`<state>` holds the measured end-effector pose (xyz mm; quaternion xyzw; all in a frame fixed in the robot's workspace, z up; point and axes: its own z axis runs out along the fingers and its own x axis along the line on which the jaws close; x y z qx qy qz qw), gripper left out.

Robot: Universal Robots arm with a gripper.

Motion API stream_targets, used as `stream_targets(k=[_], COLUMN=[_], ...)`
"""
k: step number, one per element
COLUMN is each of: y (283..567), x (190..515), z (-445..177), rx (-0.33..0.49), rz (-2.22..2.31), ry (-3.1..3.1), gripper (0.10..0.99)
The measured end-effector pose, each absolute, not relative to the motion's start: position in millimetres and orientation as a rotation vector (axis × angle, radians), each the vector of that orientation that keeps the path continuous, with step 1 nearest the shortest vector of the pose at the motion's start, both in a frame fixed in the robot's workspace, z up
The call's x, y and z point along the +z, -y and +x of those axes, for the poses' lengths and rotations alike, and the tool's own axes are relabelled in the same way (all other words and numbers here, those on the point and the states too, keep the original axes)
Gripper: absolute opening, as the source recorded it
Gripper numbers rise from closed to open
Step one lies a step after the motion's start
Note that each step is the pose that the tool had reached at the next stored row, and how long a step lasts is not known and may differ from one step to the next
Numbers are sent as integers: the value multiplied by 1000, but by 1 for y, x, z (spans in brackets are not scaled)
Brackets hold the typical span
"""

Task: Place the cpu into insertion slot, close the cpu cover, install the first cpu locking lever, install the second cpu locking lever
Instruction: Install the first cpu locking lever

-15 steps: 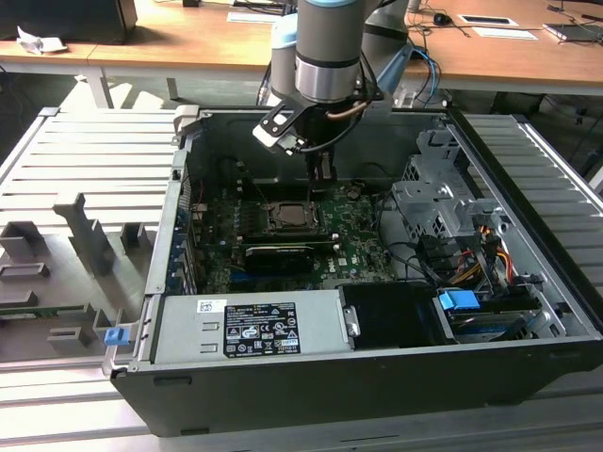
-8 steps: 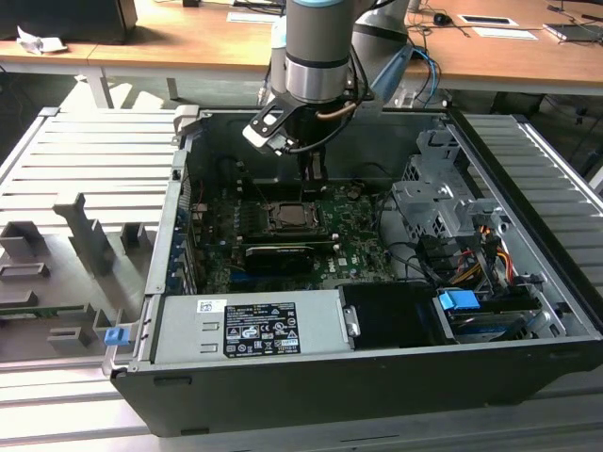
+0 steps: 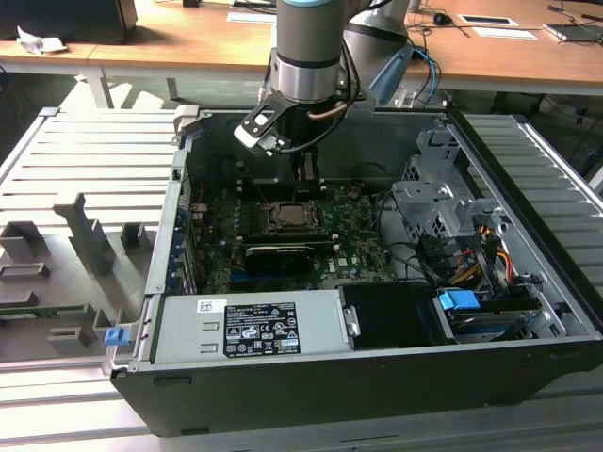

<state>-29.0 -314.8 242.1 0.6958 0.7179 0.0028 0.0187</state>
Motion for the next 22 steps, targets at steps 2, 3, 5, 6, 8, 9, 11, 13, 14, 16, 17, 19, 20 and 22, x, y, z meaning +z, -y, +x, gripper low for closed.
stream_targets(k=[2,3,5,6,8,9,11,13,14,16,17,19,20,22], y=[315,315,315,315,315,315,315,315,315,315,315,315,315,315], x=[242,242,244,245,247,248,249,252,253,256,257,258,259,262], z=[-34,-35,-35,-35,-35,-35,-36,-36,-35,-36,-36,-36,-36,-36], rx=[9,9,8,9,9,9,8,9,9,9,9,9,9,9], rz=[2160,2160,2160,2160,2160,2160,2160,2161,2161,2161,2161,2161,2161,2161], ry=[-2229,-2229,-2229,-2229,-2229,-2229,-2229,-2229,-2228,-2228,-2228,-2228,-2228,-2228], gripper=[106,106,106,106,106,106,106,106,106,106,106,106,106,106])
